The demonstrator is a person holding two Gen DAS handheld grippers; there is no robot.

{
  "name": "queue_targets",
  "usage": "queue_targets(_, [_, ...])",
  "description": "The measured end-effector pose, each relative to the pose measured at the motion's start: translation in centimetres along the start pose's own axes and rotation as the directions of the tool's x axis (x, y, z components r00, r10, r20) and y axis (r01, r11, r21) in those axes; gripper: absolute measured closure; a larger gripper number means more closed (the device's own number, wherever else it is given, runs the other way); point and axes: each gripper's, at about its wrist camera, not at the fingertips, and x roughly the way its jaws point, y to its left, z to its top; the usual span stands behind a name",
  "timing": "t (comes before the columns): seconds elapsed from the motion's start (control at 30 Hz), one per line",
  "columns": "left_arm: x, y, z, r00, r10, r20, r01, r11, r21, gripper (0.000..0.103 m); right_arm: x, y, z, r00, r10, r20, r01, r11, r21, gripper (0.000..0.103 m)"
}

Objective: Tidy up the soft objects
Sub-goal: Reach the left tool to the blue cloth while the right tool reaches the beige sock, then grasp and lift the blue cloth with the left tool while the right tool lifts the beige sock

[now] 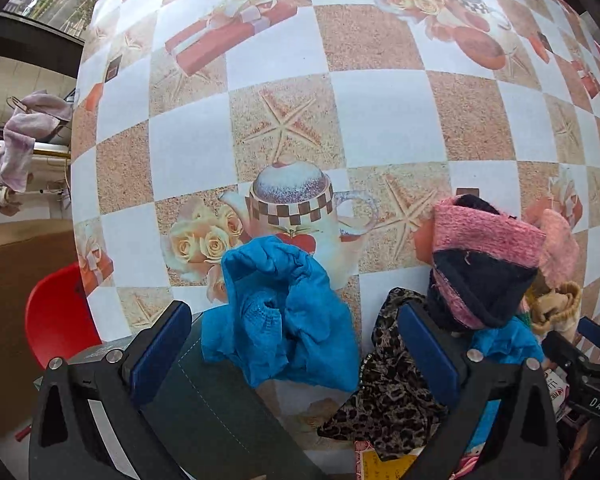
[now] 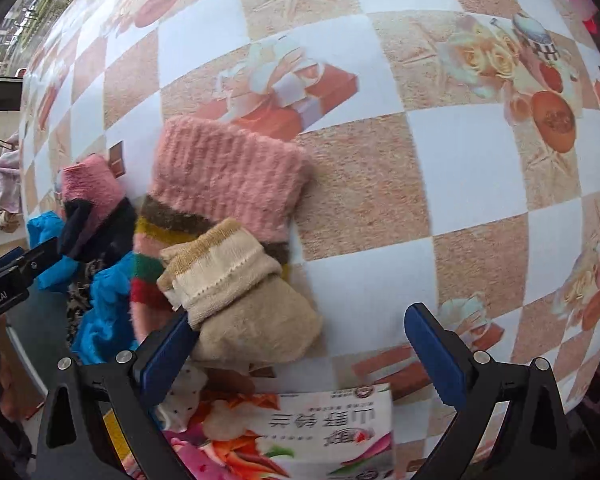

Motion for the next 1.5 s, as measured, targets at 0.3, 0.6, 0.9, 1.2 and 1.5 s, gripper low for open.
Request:
queue_targets(0.3, [1.9, -1.4, 0.4, 0.998, -0.003, -0.068, 0.007, 0.998, 0.056, 0.000, -3.4, -9.2, 0.1, 0.995, 0.050, 0.081, -0.063, 0.984, 0.166, 0.001])
queue_targets(0.6, [4.4, -0.8, 0.8, 0.992, -0.007, -0.127, 0.013, 0.999, 0.045, 0.000, -3.1, -3.2, 0.6, 0.990, 0.106, 0.094, -0.098, 0.991, -0.091, 0.001])
queue_targets(0.9, [4.4, -1.3, 1.5, 0.993, -0.043, -0.107, 0.048, 0.998, 0.044, 0.015, -0.3, 0.5, 0.8, 0.996, 0.075, 0.044, -0.066, 0.980, -0.185, 0.017])
queue_targets(1.2, [0.7, -1.7, 0.5, 0.998, -0.056, -0.012, 0.057, 0.996, 0.067, 0.066, -1.7, 1.1, -0.5, 0.988, 0.145, 0.045, -0.137, 0.980, -0.147, 0.072])
queue_targets(1.5, [-5.9, -0.1, -3.0, 0.984, -0.094, 0.149, 0.089, 0.995, 0.044, 0.066, -5.7, -1.9, -1.5, 0.969, 0.210, 0.130, -0.203, 0.977, -0.068, 0.072])
